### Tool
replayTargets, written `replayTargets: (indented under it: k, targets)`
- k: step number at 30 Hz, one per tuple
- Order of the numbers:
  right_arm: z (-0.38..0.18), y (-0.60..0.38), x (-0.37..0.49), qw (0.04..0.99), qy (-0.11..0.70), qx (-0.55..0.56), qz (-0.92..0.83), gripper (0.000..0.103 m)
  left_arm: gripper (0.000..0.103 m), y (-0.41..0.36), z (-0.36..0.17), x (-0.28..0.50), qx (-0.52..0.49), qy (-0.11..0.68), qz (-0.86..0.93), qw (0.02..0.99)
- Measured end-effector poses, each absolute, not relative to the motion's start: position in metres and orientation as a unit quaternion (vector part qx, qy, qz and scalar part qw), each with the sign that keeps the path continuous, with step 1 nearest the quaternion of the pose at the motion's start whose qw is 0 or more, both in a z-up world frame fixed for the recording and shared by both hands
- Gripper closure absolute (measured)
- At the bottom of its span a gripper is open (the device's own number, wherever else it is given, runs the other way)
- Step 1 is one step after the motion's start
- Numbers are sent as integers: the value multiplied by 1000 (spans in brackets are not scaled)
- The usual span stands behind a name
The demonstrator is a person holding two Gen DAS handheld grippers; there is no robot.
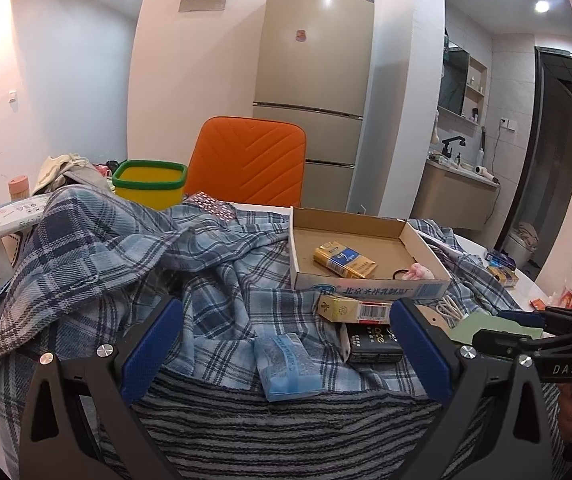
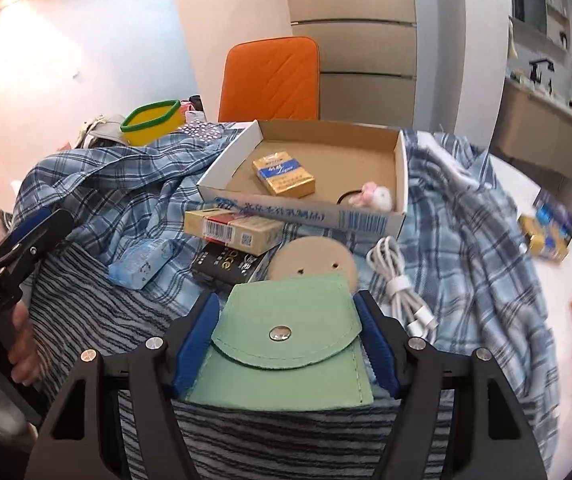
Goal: Organize soft objects
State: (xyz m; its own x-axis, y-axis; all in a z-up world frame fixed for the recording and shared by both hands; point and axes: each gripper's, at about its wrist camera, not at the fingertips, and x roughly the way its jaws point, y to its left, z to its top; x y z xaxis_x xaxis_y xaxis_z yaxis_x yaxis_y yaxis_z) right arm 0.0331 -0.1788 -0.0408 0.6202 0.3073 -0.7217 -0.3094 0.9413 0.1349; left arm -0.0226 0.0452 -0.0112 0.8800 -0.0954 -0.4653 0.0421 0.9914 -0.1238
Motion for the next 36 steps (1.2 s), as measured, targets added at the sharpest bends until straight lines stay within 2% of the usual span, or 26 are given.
replayTargets:
  k: [5, 13, 15, 17, 27, 29, 30, 36]
  targets:
    - [-35, -180, 26, 909, 381, -4, 171, 32, 0, 36, -14, -19, -21, 252, -33, 967]
    - [-12, -175, 22, 945, 298, -27, 132, 32, 1, 48, -41, 17, -48, 367, -24, 929]
    - [-11, -172, 22, 951, 284, -21, 124, 32, 6, 43, -48, 23, -31, 387, -15, 921]
    - [-11, -167, 21, 955, 273, -23, 117, 32, 16, 36, -54, 27, -20, 403, -16, 915]
    - [-10, -154, 15, 969, 227, -49, 80, 32, 40, 35, -66, 34, -40, 440, -16, 897]
    - [-10, -155, 15, 969, 228, -48, 79, 32, 57, 36, -68, 36, -39, 448, -14, 893]
    - [-10, -155, 15, 969, 228, -47, 79, 32, 62, 36, -70, 37, -36, 451, -15, 892]
    - [-11, -155, 15, 969, 230, -48, 78, 32, 65, 33, -64, 31, -24, 437, -25, 899]
